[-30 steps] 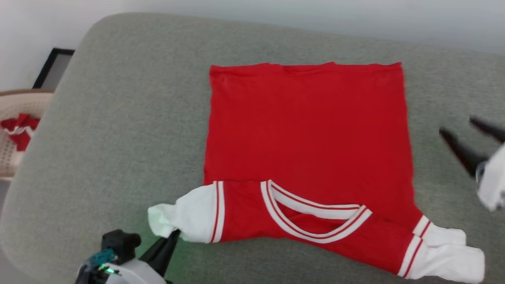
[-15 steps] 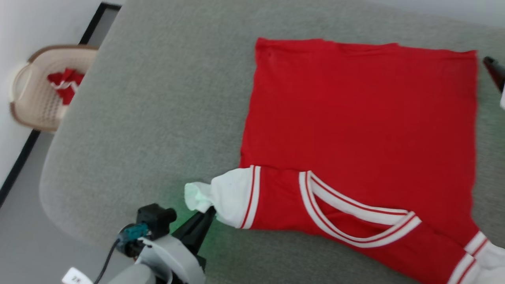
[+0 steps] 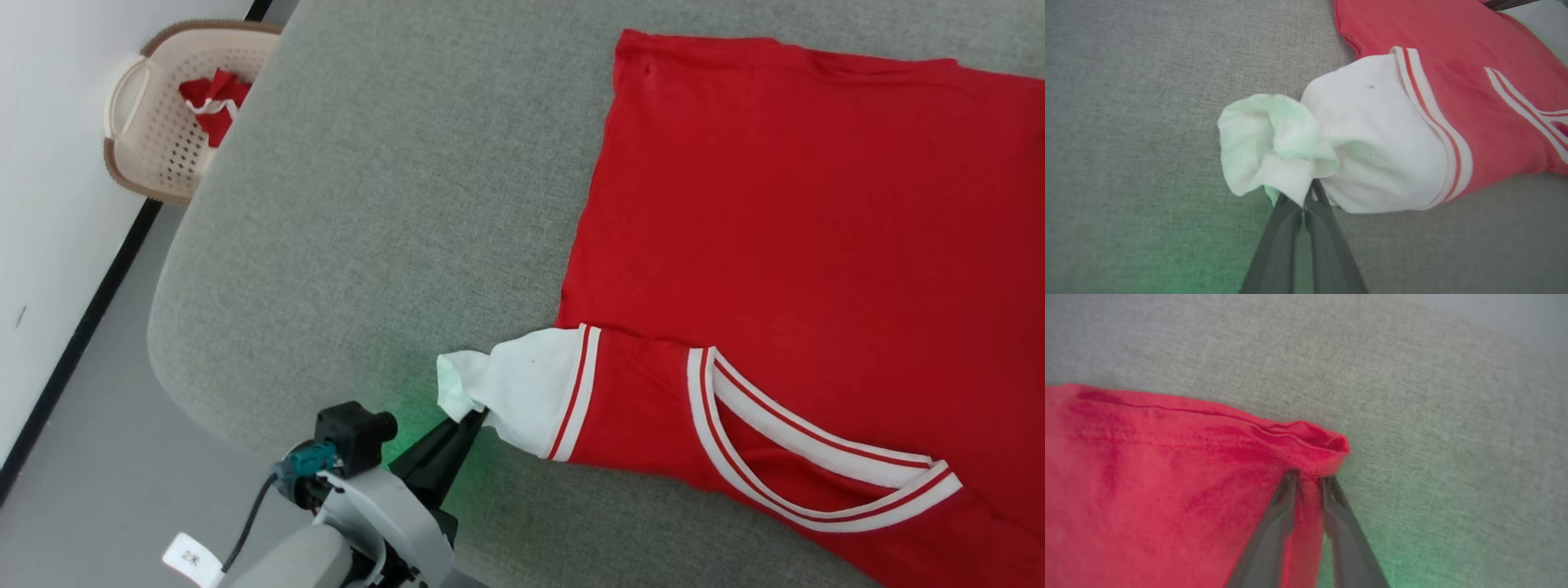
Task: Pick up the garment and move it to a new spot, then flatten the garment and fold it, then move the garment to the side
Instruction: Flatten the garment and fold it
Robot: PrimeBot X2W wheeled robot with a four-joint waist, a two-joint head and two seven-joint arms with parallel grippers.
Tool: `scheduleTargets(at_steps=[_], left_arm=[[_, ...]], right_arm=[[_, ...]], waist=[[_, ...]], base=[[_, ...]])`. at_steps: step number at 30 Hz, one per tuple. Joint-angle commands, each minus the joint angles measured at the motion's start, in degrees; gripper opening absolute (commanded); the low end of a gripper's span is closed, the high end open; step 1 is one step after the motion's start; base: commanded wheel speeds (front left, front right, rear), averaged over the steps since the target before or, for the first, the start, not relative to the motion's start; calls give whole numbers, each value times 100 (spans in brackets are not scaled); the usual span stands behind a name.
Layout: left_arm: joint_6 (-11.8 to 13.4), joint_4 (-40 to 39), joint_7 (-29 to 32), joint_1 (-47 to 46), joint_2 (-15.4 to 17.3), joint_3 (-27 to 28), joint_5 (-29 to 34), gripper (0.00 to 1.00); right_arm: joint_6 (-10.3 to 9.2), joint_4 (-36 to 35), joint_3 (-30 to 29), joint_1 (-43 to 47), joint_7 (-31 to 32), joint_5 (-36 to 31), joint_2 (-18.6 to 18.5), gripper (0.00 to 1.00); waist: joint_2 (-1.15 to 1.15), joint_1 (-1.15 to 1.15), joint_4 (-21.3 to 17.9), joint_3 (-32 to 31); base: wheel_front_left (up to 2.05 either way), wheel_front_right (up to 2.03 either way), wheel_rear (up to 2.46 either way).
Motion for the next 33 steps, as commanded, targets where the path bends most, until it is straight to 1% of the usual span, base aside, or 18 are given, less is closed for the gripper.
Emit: scheduleTargets(at_steps=[1,6,9,12,15,19,22,25,28,31,33], left_arm=[[1,61,3,3,14,34,11,0],[-15,185,4,106,90,213,23,0],[-10,249,4,208,178,327,-8,0],[-13,269,4,297,287,460,-3,0],[-16,270,4,409,405,555,-6,0],[-18,270,3,570,568,653,-37,0],[-19,251,3,664,665,711,-95,0],[-1,218,5,767,749,764,-144,0],[2,163,8,872,834,794,-198,0],[40,112,29,947,893,800,-217,0],[49,69,54,993,923,814,-247,0]], right_arm=[[2,345,64,472,89,-55,202,0],[2,252,178,325,-25,-130,260,0],[3,41,395,368,42,38,374,0],[2,-292,759,566,105,281,375,0],[0,-818,1145,903,211,703,257,0],[-2,-1725,1615,1539,296,1361,-55,0],[-2,-2499,1815,2116,388,1853,-343,0],[-2,-3226,1847,2751,455,2230,-649,0],[-2,-3882,1699,3483,524,2488,-835,0],[-3,-4406,1408,4241,561,2619,-942,0],[-2,-4698,1211,4794,635,2668,-948,0]], waist=[[0,0,-20,-10],[0,0,-274,-195],[0,0,-516,-367],[0,0,-775,-560],[0,0,-1027,-748],[0,0,-1364,-980],[0,0,-1576,-1109],[0,0,-1780,-1219],[0,0,-1961,-1315],[0,0,-2100,-1389],[0,0,-2177,-1424]], base=[[0,0,0],[0,0,0],[0,0,0],[0,0,0],[0,0,0],[0,0,0],[0,0,0],[0,0,0],[0,0,0],[0,0,0],[0,0,0]])
